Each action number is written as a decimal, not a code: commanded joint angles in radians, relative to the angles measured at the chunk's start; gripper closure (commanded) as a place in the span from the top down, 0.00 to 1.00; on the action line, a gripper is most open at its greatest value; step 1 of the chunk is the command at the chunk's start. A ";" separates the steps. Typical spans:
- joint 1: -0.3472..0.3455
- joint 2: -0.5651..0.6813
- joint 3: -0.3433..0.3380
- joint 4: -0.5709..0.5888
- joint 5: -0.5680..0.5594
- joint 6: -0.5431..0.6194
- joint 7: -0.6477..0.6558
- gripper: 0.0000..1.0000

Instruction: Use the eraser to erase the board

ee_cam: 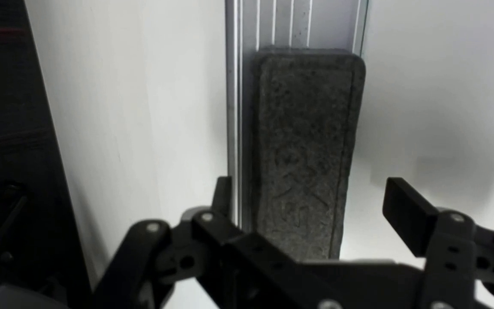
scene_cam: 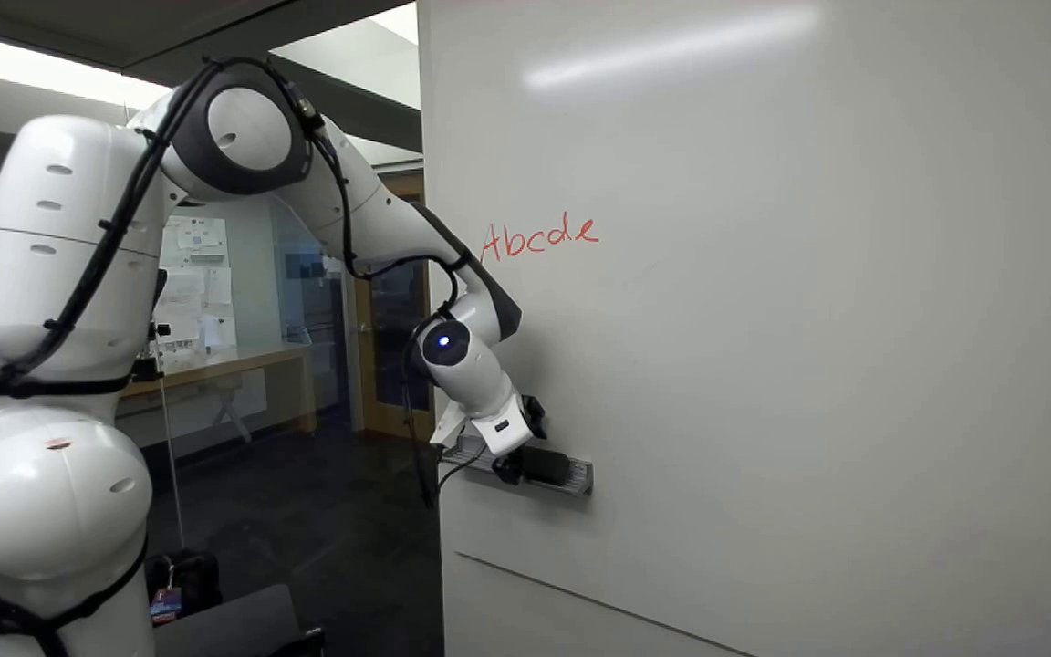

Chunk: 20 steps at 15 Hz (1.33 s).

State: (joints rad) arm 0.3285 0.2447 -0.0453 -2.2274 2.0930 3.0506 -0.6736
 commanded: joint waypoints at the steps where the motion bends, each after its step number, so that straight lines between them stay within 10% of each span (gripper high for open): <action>1: 0.027 0.024 -0.026 0.040 0.085 0.026 -0.083 0.89; 12: 0.054 0.041 -0.055 0.061 0.198 0.023 -0.205 0.72; 20: 0.067 0.054 -0.057 0.078 0.190 0.036 -0.202 0.39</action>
State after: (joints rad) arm 0.3735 0.2829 -0.0885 -2.1838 2.2570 3.0632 -0.8452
